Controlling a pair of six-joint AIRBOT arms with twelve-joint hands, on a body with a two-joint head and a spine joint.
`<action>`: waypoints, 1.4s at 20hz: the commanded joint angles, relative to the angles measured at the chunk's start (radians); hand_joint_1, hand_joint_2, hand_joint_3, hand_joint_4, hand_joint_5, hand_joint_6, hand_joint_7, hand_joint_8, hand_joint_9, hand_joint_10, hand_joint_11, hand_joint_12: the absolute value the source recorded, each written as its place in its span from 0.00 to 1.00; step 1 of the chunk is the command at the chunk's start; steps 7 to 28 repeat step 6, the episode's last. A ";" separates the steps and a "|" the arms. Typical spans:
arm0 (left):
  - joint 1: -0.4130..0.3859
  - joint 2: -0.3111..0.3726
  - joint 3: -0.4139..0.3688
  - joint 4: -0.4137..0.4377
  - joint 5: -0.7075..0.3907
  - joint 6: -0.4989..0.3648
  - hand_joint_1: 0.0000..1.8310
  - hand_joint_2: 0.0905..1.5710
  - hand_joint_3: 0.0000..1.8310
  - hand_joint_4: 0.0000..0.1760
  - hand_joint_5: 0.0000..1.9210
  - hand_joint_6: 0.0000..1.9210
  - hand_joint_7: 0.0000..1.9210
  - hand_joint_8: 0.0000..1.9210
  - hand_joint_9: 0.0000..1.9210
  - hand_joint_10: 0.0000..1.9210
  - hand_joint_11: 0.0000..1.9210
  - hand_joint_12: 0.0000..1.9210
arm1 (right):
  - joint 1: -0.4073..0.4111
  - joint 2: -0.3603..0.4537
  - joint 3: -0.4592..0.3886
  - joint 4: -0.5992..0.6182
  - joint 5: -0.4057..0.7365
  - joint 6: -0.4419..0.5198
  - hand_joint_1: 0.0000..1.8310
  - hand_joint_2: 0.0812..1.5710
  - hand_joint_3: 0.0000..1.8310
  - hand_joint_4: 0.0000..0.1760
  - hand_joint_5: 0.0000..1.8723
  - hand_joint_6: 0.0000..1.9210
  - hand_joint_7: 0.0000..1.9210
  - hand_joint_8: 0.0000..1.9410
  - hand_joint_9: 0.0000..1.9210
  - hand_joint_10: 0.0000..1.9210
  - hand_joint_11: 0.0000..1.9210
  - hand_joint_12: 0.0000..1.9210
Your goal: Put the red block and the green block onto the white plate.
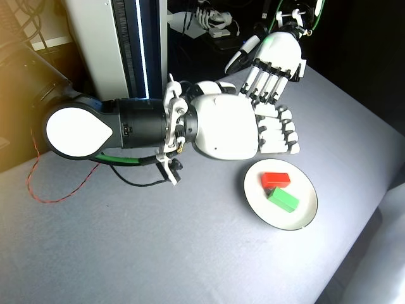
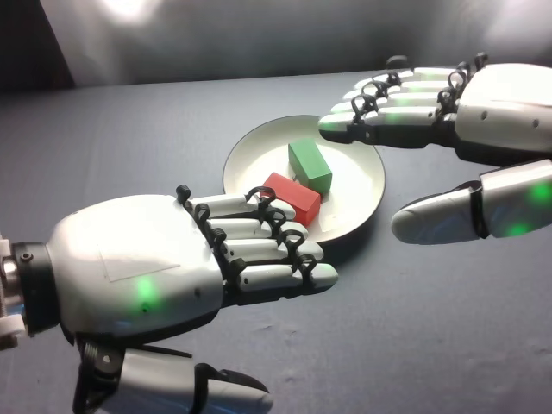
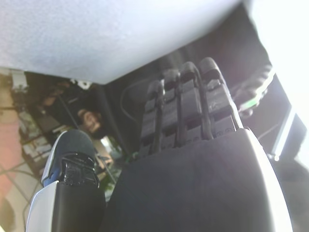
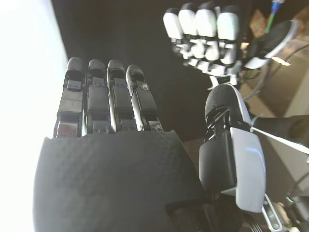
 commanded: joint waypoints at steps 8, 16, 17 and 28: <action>-0.015 0.010 -0.015 -0.019 -0.103 -0.005 0.00 0.81 0.00 0.00 0.12 0.00 0.12 0.00 0.10 0.00 0.00 0.18 | 0.040 0.016 -0.057 0.032 -0.064 0.007 0.02 0.75 0.00 0.00 0.09 0.00 0.09 0.00 0.07 0.00 0.00 0.15; -0.015 0.010 -0.015 -0.019 -0.103 -0.005 0.00 0.81 0.00 0.00 0.12 0.00 0.12 0.00 0.10 0.00 0.00 0.18 | 0.040 0.016 -0.057 0.032 -0.064 0.007 0.02 0.75 0.00 0.00 0.09 0.00 0.09 0.00 0.07 0.00 0.00 0.15; -0.015 0.010 -0.015 -0.019 -0.103 -0.005 0.00 0.81 0.00 0.00 0.12 0.00 0.12 0.00 0.10 0.00 0.00 0.18 | 0.040 0.016 -0.057 0.032 -0.064 0.007 0.02 0.75 0.00 0.00 0.09 0.00 0.09 0.00 0.07 0.00 0.00 0.15; -0.015 0.010 -0.015 -0.019 -0.103 -0.005 0.00 0.81 0.00 0.00 0.12 0.00 0.12 0.00 0.10 0.00 0.00 0.18 | 0.040 0.016 -0.057 0.032 -0.064 0.007 0.02 0.75 0.00 0.00 0.09 0.00 0.09 0.00 0.07 0.00 0.00 0.15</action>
